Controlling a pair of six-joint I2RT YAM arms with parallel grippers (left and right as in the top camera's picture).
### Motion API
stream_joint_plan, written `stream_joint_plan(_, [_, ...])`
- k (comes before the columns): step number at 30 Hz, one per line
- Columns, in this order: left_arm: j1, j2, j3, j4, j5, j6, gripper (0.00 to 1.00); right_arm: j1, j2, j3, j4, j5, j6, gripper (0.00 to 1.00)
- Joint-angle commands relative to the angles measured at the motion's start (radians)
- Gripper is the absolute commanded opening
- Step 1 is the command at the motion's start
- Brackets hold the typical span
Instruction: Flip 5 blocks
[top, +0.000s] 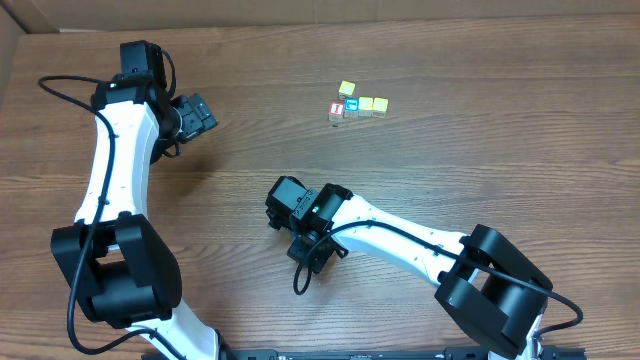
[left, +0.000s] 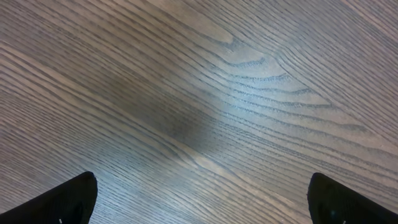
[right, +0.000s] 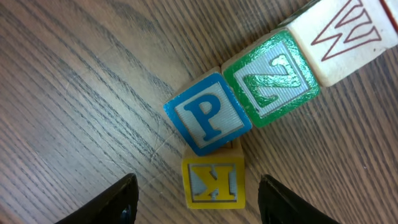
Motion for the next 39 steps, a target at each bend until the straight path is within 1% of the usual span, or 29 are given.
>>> stream_joint_plan(1, [0.003,0.013,0.005,0.002,-0.017,0.000,1.00,0.001,0.016,-0.008,0.006,0.011,-0.016,0.62])
stream_joint_plan(5, [0.003,0.013,0.005,0.002,-0.017,0.000,1.00,0.001,0.021,-0.008,0.006,-0.045,-0.011,0.61])
stream_joint_plan(7, [0.003,0.013,0.005,0.002,-0.017,0.000,1.00,0.001,0.021,-0.008,0.008,-0.071,-0.003,0.57])
stream_joint_plan(11, [0.003,0.013,0.005,0.002,-0.017,0.000,1.00,0.001,0.021,-0.008,0.010,-0.072,0.074,0.53])
stream_joint_plan(22, [0.003,0.013,0.005,0.002,-0.017,0.000,1.00,0.001,0.021,-0.008,0.021,-0.064,0.333,0.53])
stream_joint_plan(25, [0.003,0.013,0.005,0.001,-0.017,0.000,1.00,0.001,0.021,-0.008,0.019,-0.065,0.336,0.53])
stream_joint_plan(29, [0.003,0.013,0.005,0.001,-0.017,0.000,1.00,0.004,0.021,-0.008,0.002,-0.065,0.335,0.49])
stream_joint_plan(32, [0.003,0.013,0.005,0.002,-0.017,0.000,1.00,0.006,0.021,-0.008,-0.013,-0.069,0.336,0.49])
stream_joint_plan(39, [0.003,0.013,0.005,0.002,-0.017,0.000,1.00,0.009,0.021,-0.008,-0.008,-0.068,0.462,0.49])
